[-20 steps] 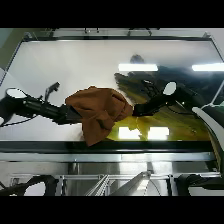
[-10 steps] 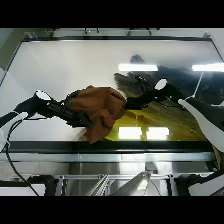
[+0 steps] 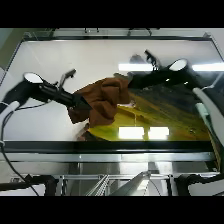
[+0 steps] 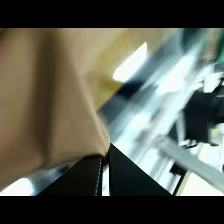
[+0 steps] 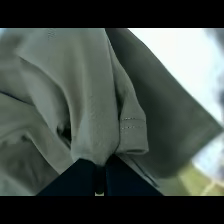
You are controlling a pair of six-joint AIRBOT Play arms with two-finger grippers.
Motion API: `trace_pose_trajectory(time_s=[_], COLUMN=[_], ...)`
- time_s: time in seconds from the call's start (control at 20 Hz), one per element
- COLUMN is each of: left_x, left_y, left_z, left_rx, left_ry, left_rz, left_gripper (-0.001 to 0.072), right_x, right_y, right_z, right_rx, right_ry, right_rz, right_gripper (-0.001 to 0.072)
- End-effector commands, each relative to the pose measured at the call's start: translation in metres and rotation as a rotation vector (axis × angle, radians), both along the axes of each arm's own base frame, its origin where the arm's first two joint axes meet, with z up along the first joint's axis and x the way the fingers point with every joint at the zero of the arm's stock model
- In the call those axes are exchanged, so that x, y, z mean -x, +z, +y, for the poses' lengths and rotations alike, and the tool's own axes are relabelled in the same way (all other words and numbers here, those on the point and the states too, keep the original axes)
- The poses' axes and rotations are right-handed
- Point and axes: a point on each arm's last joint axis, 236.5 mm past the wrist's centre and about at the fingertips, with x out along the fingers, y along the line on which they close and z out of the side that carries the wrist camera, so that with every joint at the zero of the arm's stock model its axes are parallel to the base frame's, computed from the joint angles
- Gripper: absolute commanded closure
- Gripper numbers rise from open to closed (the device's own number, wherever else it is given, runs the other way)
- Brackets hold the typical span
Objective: Fold the shirts.
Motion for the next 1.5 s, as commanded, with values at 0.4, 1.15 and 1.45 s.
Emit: trace_pose_trajectory(time_s=[0.4, 1.15, 1.45], left_x=[0.055, -0.121, -0.209], left_y=[0.414, 0.196, 0.080], left_z=[0.093, 0.109, 0.154], left_rx=[-0.005, -0.131, -0.152], left_ry=[0.353, 0.230, 0.390], left_rz=[-1.124, -0.612, -0.343], left_gripper=[0.0678, 0.0671, -0.0013], right_x=[0.105, 0.053, 0.003], right_y=[0.372, 0.105, -0.013], right_z=[-0.149, -0.148, -0.217], right_rx=[0.079, 0.015, 0.071], right_ry=[-0.320, -0.358, -0.551], right_rz=[-0.928, -0.208, -0.004], right_gripper=[0.0689, 0.0687, 0.0177])
